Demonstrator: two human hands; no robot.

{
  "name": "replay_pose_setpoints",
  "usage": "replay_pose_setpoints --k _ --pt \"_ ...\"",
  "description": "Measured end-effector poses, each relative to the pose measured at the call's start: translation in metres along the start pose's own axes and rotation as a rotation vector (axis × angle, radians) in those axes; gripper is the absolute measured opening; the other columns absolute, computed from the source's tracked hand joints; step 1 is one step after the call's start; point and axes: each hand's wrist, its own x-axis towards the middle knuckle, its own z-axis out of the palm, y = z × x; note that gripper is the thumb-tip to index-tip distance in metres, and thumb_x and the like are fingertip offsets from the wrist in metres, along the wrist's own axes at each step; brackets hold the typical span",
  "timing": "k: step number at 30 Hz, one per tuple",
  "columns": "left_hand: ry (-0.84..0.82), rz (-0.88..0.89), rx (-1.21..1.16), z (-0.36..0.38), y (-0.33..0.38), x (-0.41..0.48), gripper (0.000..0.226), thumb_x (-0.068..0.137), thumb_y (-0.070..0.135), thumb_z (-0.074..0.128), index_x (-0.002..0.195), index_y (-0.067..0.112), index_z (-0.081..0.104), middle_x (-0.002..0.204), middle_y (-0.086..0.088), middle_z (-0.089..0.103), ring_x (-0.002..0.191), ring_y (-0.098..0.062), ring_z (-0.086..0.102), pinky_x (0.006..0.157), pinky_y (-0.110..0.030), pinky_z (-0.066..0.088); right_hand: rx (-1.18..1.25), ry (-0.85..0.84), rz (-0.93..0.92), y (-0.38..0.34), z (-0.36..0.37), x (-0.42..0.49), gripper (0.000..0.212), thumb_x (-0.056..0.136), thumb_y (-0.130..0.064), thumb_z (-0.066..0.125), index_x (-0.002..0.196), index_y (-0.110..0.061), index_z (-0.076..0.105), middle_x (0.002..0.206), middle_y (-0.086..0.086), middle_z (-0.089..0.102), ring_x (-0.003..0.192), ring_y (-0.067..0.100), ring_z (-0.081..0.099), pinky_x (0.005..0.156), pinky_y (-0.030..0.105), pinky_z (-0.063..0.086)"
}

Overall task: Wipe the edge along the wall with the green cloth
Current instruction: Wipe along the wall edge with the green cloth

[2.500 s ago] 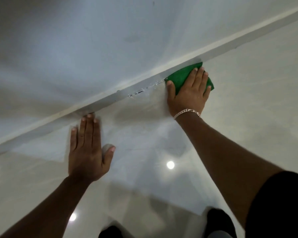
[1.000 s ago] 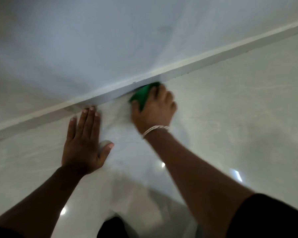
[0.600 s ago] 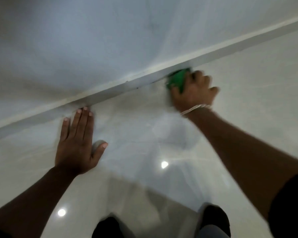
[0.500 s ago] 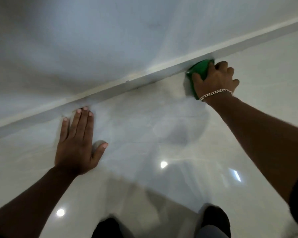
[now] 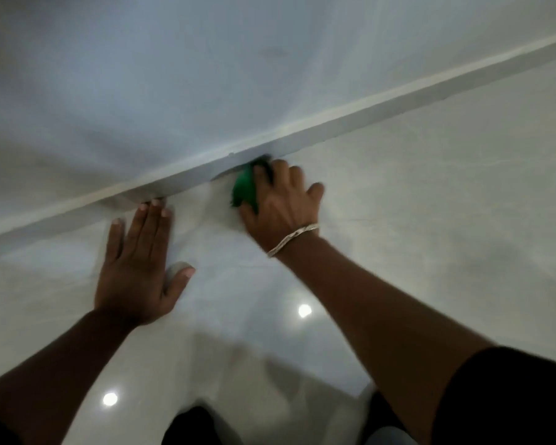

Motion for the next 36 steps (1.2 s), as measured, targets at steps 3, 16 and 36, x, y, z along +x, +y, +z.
replay_pose_setpoints --k 3,16,36 --pt "0.011 0.003 0.018 0.000 0.001 0.000 0.087 0.091 0.055 0.035 0.154 -0.003 0.018 0.165 -0.024 0.017 0.154 -0.037 0.017 0.124 -0.062 0.016 -0.067 -0.014 0.222 0.075 -0.013 0.026 0.065 0.082 -0.053 0.044 0.135 -0.015 0.043 0.128 0.015 0.047 0.113 0.035 0.044 0.086 0.052 0.035" --pt "-0.049 0.004 0.015 -0.001 0.000 0.004 0.091 0.088 0.057 0.035 0.156 0.001 0.012 0.166 -0.021 0.012 0.155 -0.034 0.011 0.124 -0.062 0.013 0.185 -0.074 0.114 -0.065 0.006 -0.012 0.068 0.075 -0.047 0.057 0.131 -0.010 0.046 0.126 0.013 0.047 0.103 0.034 0.047 0.078 0.043 0.037" --pt "-0.065 0.017 0.018 -0.001 -0.002 0.004 0.088 0.092 0.059 0.029 0.155 0.000 0.015 0.166 -0.022 0.014 0.155 -0.034 0.012 0.123 -0.064 0.014 0.123 -0.051 0.342 0.000 -0.001 0.017 0.071 0.082 -0.047 0.051 0.139 -0.009 0.037 0.129 0.018 0.044 0.112 0.037 0.045 0.083 0.047 0.040"
